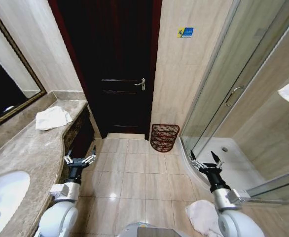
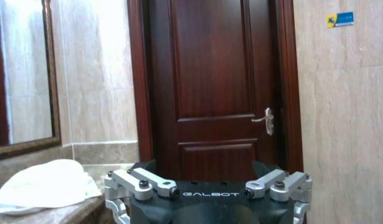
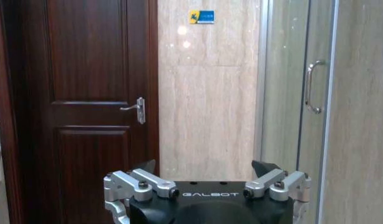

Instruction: Discard the used towel into the hamper.

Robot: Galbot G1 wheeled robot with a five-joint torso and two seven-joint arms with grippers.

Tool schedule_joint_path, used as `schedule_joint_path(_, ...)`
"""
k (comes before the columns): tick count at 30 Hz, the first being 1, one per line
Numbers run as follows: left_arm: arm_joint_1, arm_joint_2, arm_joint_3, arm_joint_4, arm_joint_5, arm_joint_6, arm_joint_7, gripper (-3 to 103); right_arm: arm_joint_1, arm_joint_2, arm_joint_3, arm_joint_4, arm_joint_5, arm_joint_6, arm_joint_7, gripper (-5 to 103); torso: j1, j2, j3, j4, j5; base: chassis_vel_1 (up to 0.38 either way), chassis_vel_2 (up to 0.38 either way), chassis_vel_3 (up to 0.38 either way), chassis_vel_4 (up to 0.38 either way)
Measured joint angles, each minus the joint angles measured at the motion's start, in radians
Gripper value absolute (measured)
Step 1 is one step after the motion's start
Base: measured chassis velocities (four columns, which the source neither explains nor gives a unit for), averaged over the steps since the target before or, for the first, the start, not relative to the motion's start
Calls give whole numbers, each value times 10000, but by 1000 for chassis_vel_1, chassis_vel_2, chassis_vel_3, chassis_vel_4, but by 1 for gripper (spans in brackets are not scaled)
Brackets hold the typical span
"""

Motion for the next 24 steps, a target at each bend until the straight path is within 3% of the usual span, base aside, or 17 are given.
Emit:
schedule_joint_path(5, -528, -98, 354, 288, -267, 13, 171, 100, -162, 64, -59, 66, 3, -36, -351, 100, 0, 0, 0, -2, 1, 0, 0, 0, 0)
schedule_joint_path(14, -704, -28, 178, 175, -768, 252, 237, 100, -166, -172, -64, 243, 286, -71, -499, 100, 0, 0, 0, -2, 0, 0, 0, 0, 0)
schedule_joint_path(24, -604, -235, -39, 113, -714, 74, 391, 100, 710, -62, -672, -206, -76, -132, -490, 100, 0, 0, 0, -1, 3, 0, 0, 0, 0)
